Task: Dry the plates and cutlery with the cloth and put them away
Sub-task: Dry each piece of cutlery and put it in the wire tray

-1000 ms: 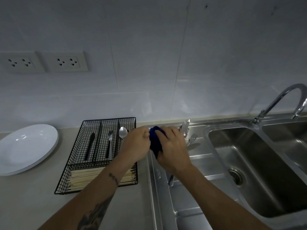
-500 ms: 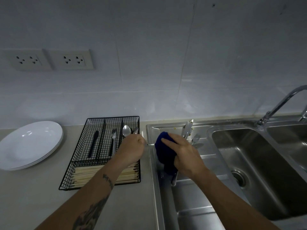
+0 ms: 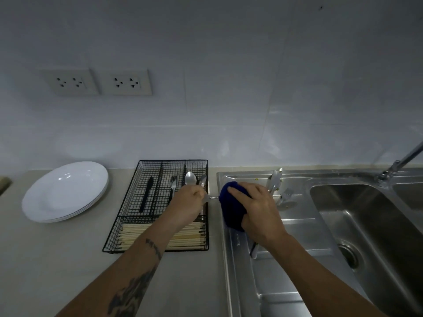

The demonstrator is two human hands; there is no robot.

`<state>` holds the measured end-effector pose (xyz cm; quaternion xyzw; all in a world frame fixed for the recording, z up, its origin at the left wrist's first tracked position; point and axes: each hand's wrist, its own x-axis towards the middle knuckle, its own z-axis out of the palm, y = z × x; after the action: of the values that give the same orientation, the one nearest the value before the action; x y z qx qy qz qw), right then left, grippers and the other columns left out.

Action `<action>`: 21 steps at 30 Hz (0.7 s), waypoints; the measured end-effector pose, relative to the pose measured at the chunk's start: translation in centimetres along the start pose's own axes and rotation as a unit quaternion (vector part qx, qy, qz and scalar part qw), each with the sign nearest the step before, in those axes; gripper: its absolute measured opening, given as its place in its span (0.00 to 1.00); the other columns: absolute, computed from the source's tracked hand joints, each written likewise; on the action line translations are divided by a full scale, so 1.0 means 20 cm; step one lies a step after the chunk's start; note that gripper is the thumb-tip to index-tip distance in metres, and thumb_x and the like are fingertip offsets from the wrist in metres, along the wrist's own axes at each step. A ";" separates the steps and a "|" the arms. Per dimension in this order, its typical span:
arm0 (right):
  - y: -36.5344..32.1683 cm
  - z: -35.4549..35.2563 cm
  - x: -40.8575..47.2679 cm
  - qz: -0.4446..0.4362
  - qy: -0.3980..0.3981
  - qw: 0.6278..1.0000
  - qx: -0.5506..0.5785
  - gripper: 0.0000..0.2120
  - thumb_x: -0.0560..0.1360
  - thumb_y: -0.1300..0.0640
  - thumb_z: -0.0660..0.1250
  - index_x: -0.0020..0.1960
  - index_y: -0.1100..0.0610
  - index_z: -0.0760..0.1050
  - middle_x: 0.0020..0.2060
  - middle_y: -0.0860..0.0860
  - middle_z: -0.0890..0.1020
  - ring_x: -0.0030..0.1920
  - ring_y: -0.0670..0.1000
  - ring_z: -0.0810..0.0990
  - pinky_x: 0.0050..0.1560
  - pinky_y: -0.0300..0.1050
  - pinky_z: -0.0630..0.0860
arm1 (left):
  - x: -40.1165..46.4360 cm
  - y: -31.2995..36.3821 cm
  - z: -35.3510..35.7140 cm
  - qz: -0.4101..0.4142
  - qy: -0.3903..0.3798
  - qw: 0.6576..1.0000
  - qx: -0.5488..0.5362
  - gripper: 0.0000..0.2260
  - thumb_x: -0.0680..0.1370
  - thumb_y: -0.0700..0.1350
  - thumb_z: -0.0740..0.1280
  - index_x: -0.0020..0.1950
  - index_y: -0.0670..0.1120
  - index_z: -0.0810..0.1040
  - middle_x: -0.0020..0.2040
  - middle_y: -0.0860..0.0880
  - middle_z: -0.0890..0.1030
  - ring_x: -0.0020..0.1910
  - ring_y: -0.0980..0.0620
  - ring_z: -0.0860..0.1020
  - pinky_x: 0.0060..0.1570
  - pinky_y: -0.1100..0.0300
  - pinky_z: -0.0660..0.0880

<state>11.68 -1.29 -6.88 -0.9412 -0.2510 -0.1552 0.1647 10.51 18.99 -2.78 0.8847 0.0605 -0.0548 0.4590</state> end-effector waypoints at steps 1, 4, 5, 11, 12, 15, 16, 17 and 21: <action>-0.04 0.00 0.02 -0.009 0.004 1.000 -0.005 0.35 0.61 0.62 0.76 0.67 0.51 0.74 0.64 0.53 0.76 0.60 0.59 0.74 0.56 0.59 0.75 | 0.00 -0.01 -0.02 -0.002 0.002 1.000 -0.009 0.15 0.82 0.40 0.55 0.41 0.39 0.76 0.37 0.45 0.74 0.35 0.52 0.71 0.38 0.57 0.67; -0.11 0.03 0.08 -0.046 0.001 0.999 -0.016 0.36 0.60 0.59 0.77 0.67 0.49 0.73 0.62 0.52 0.77 0.57 0.58 0.74 0.52 0.55 0.75 | 0.00 -0.04 -0.08 -0.013 0.010 0.999 -0.040 0.16 0.83 0.41 0.56 0.37 0.41 0.75 0.34 0.46 0.74 0.32 0.53 0.70 0.36 0.58 0.67; -0.12 0.04 0.10 -0.046 -0.007 0.999 -0.013 0.37 0.59 0.59 0.76 0.67 0.49 0.72 0.60 0.52 0.77 0.55 0.58 0.75 0.50 0.55 0.75 | 0.01 -0.05 -0.11 -0.016 0.015 0.999 -0.047 0.16 0.83 0.42 0.57 0.38 0.42 0.77 0.34 0.46 0.76 0.32 0.53 0.72 0.36 0.58 0.68; -0.23 0.15 0.20 -0.001 -0.016 0.998 0.059 0.35 0.62 0.65 0.70 0.68 0.54 0.73 0.55 0.55 0.77 0.50 0.59 0.75 0.47 0.54 0.78 | 0.04 -0.16 -0.21 -0.154 0.065 0.888 -0.427 0.06 0.80 0.37 0.66 0.56 0.40 0.79 0.43 0.44 0.82 0.39 0.51 0.80 0.38 0.61 0.78; -0.26 0.17 0.20 -0.002 -0.018 0.997 0.076 0.34 0.63 0.66 0.70 0.69 0.54 0.72 0.55 0.56 0.77 0.51 0.59 0.75 0.47 0.54 0.78 | 0.04 -0.18 -0.20 -0.177 0.073 0.840 -0.507 0.06 0.80 0.37 0.66 0.55 0.39 0.79 0.43 0.43 0.82 0.40 0.51 0.81 0.39 0.61 0.79; -0.30 0.23 0.22 -0.008 -0.055 0.992 0.117 0.33 0.68 0.67 0.68 0.72 0.54 0.70 0.63 0.55 0.75 0.59 0.59 0.73 0.57 0.53 0.76 | 0.09 -0.27 -0.18 -0.215 0.130 0.791 -0.557 0.07 0.80 0.41 0.66 0.54 0.39 0.79 0.43 0.43 0.83 0.41 0.50 0.81 0.38 0.61 0.82; -0.30 0.24 0.23 -0.007 -0.071 0.990 0.123 0.32 0.69 0.67 0.67 0.72 0.53 0.70 0.65 0.55 0.74 0.61 0.58 0.72 0.60 0.52 0.75 | 0.11 -0.30 -0.19 -0.219 0.156 0.793 -0.546 0.07 0.81 0.42 0.66 0.53 0.40 0.79 0.43 0.43 0.83 0.42 0.50 0.82 0.39 0.60 0.82; -0.29 0.25 0.23 -0.004 -0.080 0.989 0.125 0.32 0.70 0.67 0.67 0.72 0.53 0.70 0.66 0.54 0.73 0.62 0.58 0.72 0.61 0.52 0.74 | 0.14 -0.32 -0.20 -0.219 0.187 0.801 -0.524 0.07 0.81 0.43 0.65 0.53 0.41 0.79 0.44 0.44 0.84 0.41 0.50 0.82 0.42 0.58 0.82; -0.20 0.21 0.24 0.055 -0.106 0.979 0.165 0.33 0.67 0.72 0.63 0.69 0.51 0.72 0.63 0.51 0.75 0.61 0.54 0.73 0.61 0.44 0.74 | 0.32 -0.38 -0.34 -0.171 0.277 0.850 -0.415 0.07 0.79 0.43 0.65 0.45 0.45 0.82 0.41 0.45 0.82 0.39 0.49 0.79 0.40 0.55 0.79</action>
<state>14.46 5.69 -8.00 -0.9246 -0.2366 -0.0020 0.2986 15.97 29.27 -5.95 0.5659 0.3525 0.1455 0.7310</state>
